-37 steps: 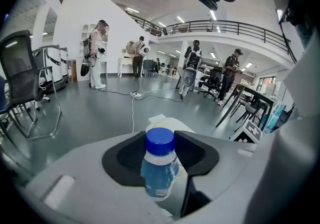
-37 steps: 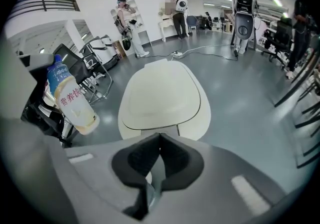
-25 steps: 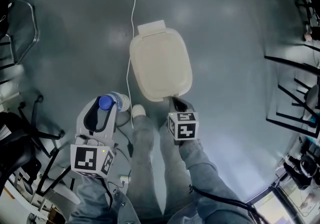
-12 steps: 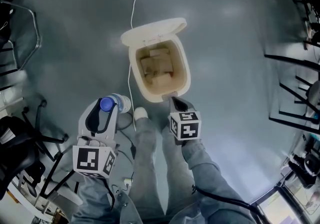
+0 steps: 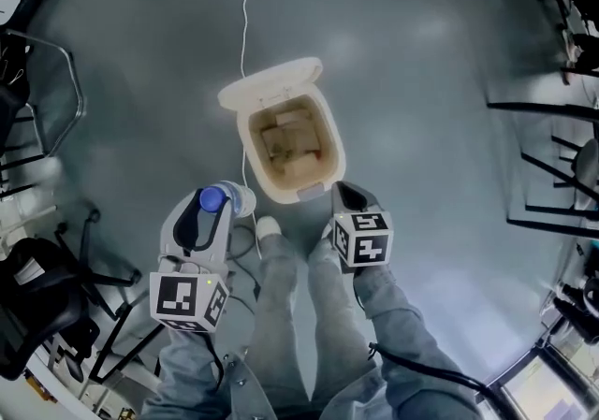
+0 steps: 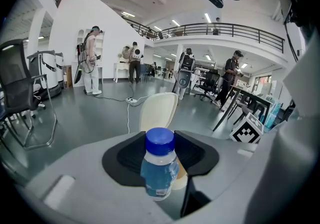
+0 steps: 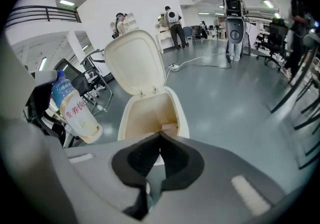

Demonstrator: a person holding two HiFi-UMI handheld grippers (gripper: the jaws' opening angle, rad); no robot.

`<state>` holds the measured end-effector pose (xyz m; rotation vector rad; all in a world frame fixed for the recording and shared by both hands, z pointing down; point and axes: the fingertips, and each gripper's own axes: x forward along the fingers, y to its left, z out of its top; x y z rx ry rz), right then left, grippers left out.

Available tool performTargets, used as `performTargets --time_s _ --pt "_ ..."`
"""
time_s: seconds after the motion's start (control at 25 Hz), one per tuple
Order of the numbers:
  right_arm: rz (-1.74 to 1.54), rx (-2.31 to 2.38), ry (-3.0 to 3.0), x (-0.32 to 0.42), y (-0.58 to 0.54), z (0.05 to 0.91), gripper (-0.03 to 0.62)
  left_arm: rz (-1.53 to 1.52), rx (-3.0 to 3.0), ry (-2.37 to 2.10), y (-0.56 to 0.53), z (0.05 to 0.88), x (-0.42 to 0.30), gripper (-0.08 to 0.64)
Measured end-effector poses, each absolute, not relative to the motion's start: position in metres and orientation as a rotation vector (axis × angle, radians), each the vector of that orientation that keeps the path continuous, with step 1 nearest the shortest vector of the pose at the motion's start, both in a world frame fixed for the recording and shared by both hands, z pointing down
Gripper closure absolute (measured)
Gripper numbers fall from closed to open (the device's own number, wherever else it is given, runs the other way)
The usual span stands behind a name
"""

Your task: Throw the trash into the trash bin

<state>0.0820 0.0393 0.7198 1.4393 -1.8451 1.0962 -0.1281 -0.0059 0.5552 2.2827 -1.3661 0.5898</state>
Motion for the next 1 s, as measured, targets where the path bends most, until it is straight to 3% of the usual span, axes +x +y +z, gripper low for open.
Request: performTargets --time_s 0.52,1.0 --pt "1.193 1.739 -1.743 0.173 0.035 0.677 0.589 0.639 2.426 -1.174 -0.036 0.562 -0.041 0.371" --pt "1.306 1.865 -1.633 0.199 0.046 0.689 0.589 0.761 2.467 -1.015 -0.074 0.657 0.010 0.370"
